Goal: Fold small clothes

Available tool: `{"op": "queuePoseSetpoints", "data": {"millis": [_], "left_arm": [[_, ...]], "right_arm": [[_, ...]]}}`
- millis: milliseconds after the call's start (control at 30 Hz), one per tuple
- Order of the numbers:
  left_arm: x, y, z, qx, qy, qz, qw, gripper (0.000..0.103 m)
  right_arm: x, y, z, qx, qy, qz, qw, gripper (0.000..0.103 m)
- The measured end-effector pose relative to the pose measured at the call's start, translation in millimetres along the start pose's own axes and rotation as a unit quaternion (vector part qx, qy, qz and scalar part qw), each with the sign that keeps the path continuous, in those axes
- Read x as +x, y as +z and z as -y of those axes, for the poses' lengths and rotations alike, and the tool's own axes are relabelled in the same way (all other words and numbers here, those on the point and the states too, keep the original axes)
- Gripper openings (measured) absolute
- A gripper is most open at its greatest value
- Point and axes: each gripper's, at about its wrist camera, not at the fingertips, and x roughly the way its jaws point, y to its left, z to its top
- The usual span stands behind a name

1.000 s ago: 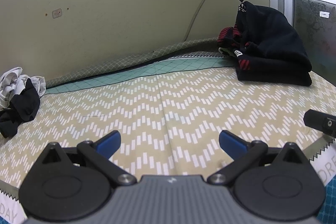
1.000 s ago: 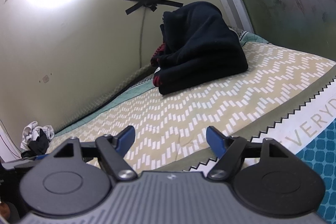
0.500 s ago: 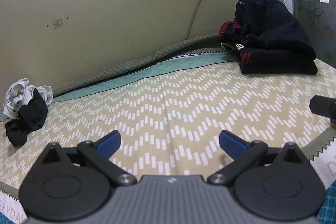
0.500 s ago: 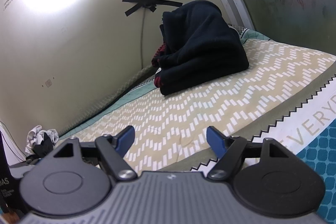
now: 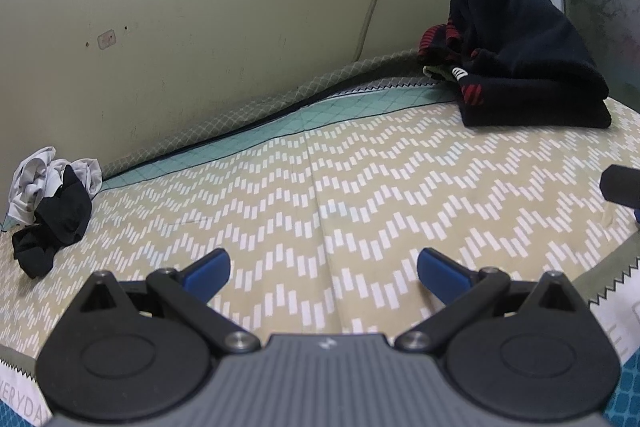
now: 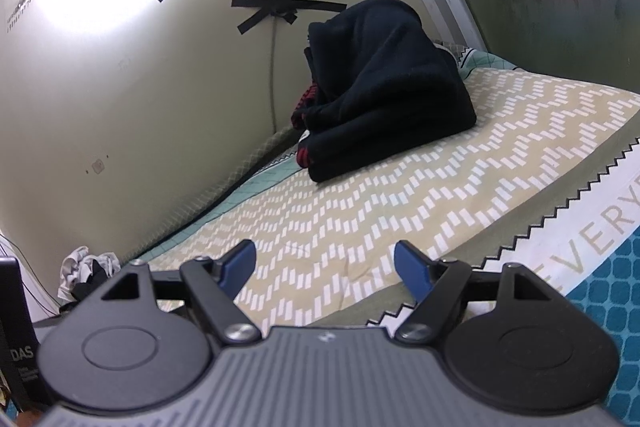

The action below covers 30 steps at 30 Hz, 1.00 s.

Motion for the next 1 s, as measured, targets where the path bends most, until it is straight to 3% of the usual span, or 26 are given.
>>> {"op": "queuePoseSetpoints", "data": {"millis": [467,1000], "left_arm": [[6,0,1,-0.001,0.006,-0.016,0.9999,0.103],[12,-1,-5,-0.028,-0.017,-0.032,0.9990,0.103]], "right_arm": [[0,0,1,0.008,0.003,-0.003,1.000,0.071],[3,1,2,0.011,0.004,-0.008,1.000,0.071]]}}
